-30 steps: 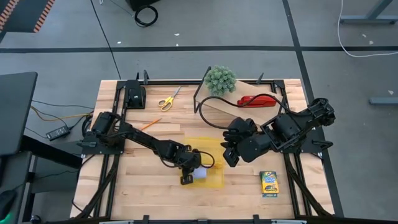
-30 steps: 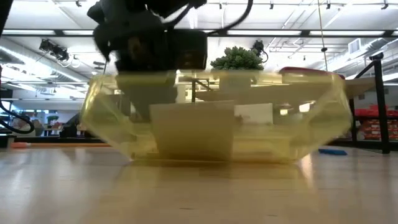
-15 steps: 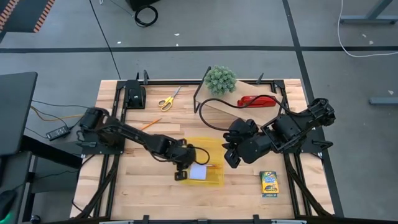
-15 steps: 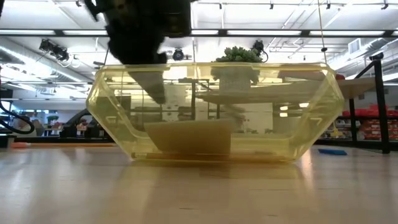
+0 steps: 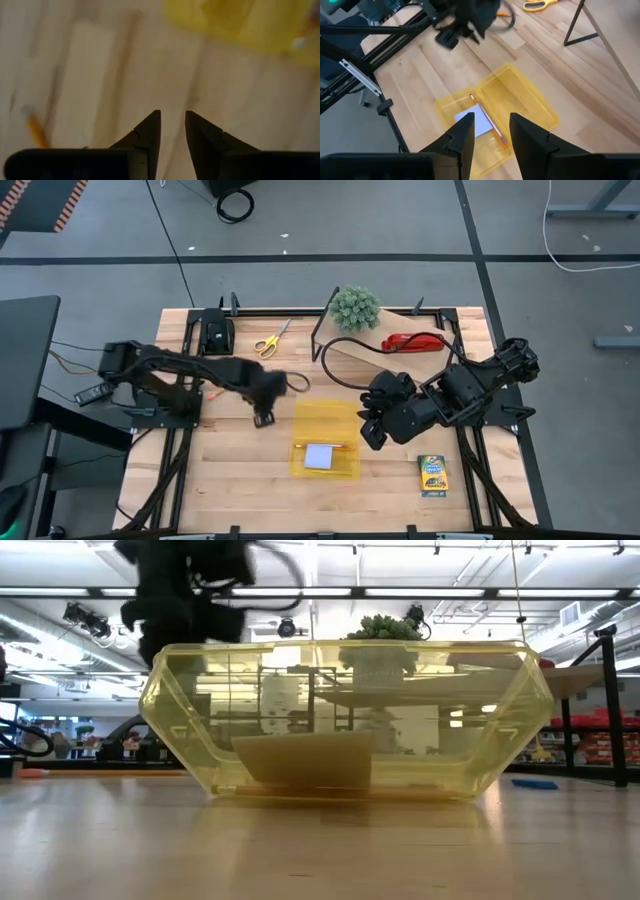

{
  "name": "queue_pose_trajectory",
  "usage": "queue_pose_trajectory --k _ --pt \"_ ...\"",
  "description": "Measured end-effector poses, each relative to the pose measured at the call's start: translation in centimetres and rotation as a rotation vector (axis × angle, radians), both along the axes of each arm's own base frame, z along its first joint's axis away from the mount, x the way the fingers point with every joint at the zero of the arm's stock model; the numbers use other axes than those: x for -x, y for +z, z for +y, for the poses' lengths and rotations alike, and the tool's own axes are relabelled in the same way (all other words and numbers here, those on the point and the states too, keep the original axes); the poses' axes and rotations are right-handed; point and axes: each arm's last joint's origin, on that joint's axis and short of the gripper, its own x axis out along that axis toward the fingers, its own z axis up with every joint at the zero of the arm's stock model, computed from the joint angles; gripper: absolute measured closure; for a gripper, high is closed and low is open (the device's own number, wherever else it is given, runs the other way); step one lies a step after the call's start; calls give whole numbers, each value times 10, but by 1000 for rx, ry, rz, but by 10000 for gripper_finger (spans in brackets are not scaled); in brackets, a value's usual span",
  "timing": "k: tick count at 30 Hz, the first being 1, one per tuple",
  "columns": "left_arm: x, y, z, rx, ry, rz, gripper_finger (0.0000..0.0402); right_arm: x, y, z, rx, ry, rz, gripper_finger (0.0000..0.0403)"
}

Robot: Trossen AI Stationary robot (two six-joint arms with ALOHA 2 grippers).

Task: Pack school essentials
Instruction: Put the pencil into the supply box

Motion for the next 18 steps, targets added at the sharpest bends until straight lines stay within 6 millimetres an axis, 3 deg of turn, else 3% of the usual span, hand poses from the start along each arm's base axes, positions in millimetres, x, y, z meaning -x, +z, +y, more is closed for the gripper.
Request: queue_pose_trajectory --k 9,14,18 --pt "54 -23 42 14 261 85 223 -1 1 -2 36 -36 -23 273" --pt "64 -37 56 22 337 132 168 -3 1 -8 48 -63 -29 273" --pt "69 -40 65 -8 340 147 150 -5 1 -11 43 -77 -29 273"
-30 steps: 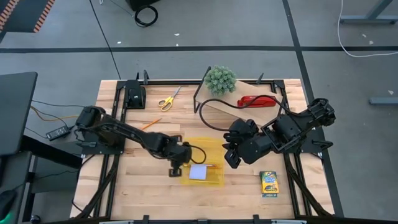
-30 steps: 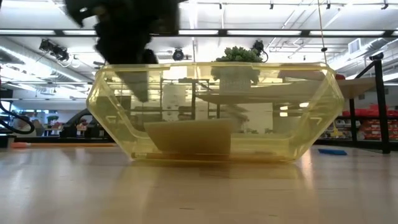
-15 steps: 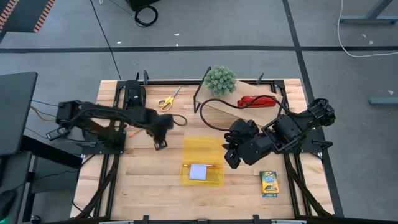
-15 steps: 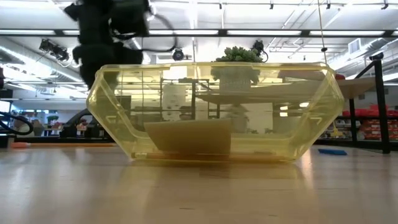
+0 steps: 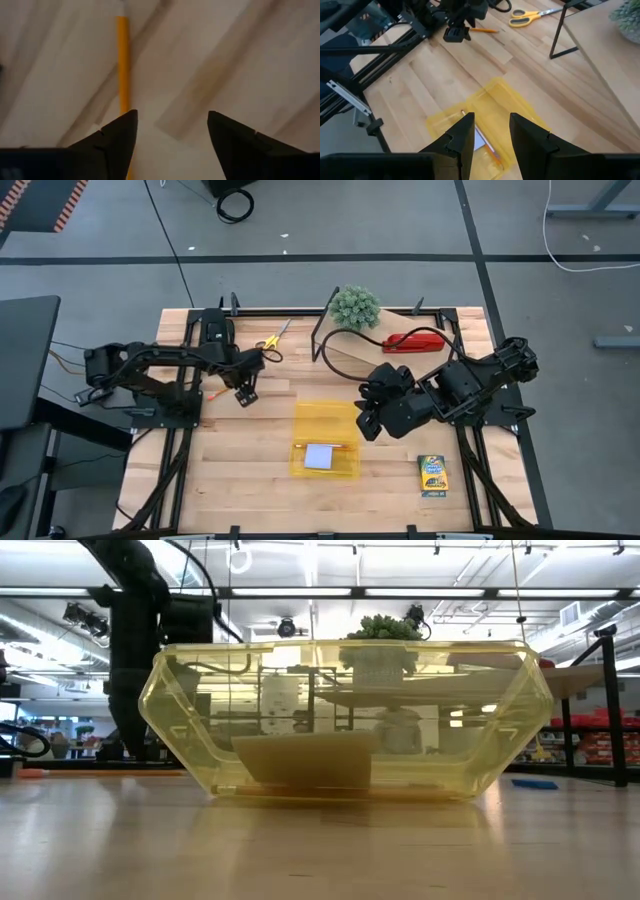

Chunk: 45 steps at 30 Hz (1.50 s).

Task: Pack school essentials
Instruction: Put the pencil into the supply box

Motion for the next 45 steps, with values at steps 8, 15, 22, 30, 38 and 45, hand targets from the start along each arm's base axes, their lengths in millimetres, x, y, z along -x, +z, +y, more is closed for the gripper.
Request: queue_pose_trajectory --k 8,15,22,30,38,45 --pt "8 -2 24 -22 95 11 160 0 0 0 -19 -4 1 273" --pt "13 -13 40 31 155 58 174 0 0 0 -40 -16 -2 273" --pt "10 -30 43 101 147 116 175 0 -1 1 -65 -13 4 273" --pt "6 -40 42 125 129 162 182 1 -1 2 -79 -11 6 273" --pt "0 -41 34 100 80 153 257 1 -1 2 -77 -8 7 273" --pt "-5 -41 28 74 26 151 330 1 -1 2 -72 -3 9 273"
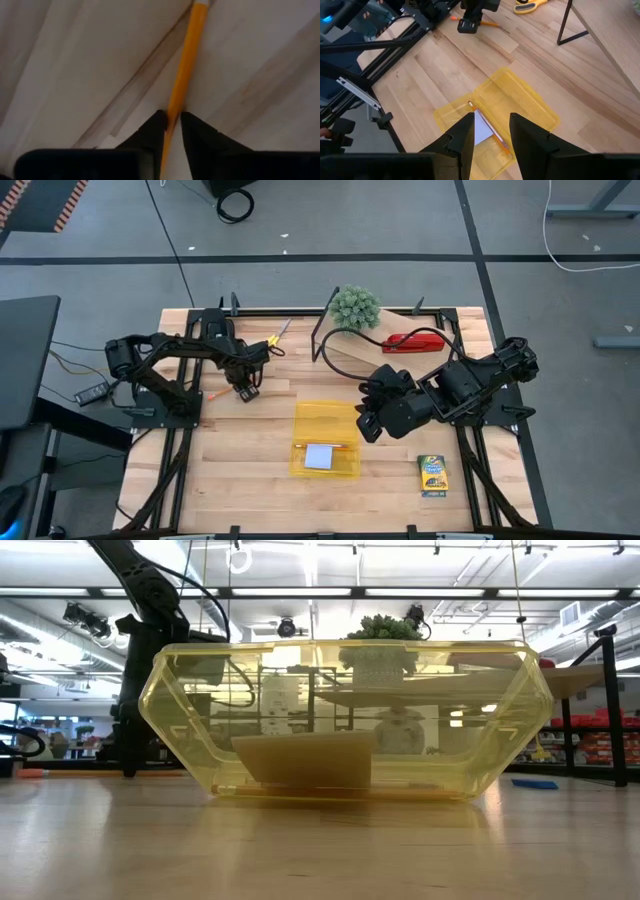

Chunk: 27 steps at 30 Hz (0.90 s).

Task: Pack school essentials
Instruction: Put the pencil into the supply box

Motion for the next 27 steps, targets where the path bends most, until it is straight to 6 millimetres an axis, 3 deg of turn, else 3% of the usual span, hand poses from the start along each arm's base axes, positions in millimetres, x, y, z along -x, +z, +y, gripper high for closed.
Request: queue_pose_trajectory --k 6,27 --pt "0 0 1 6 -29 -1 364 0 0 0 -1 0 0 273" --pt "0 0 1 6 -33 -1 386 0 0 0 -16 -18 -6 273"
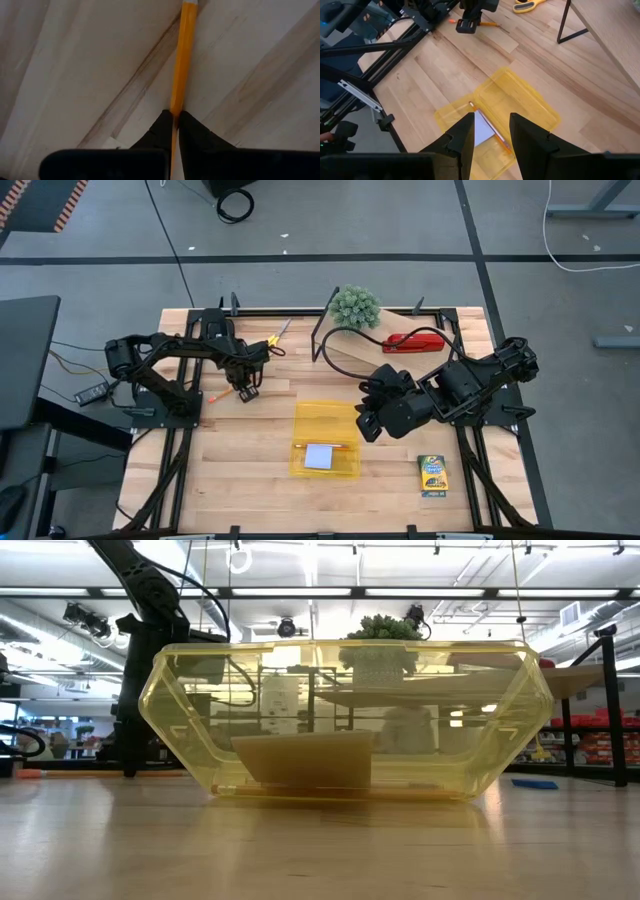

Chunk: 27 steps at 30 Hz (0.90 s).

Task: Pack school essentials
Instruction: Put the pencil into the supply box

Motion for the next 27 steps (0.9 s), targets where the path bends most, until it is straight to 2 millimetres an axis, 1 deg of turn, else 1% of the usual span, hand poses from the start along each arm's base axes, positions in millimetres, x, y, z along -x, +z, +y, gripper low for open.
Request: queue_pose_trajectory --k 27 --pt "0 2 0 1 -21 1 391 0 0 0 -1 -1 0 273"
